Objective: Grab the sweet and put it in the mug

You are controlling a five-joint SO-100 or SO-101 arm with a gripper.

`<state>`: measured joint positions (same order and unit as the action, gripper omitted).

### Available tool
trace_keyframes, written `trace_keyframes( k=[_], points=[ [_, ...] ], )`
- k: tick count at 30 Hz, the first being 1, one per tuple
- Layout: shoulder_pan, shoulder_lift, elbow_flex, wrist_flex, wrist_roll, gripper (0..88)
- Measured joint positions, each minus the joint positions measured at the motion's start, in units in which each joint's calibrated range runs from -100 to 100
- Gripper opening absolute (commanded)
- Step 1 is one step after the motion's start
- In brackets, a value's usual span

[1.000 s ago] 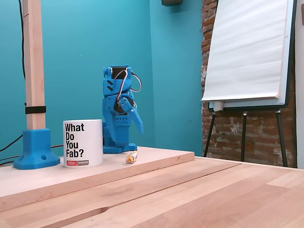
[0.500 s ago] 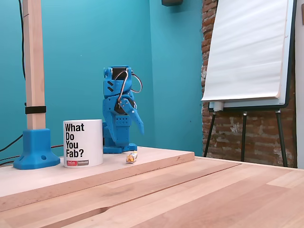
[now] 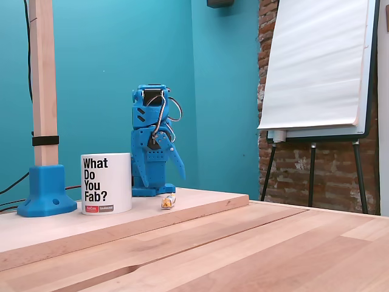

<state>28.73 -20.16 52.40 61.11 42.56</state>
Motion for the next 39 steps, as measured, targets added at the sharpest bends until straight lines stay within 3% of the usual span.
trace_keyframes(
  k=[10,39],
  points=[
    [0.0,8.9,0.0,-9.0,-0.6,35.2],
    [-0.2,9.2,7.3,-10.2,-0.1,35.2]
  ],
)
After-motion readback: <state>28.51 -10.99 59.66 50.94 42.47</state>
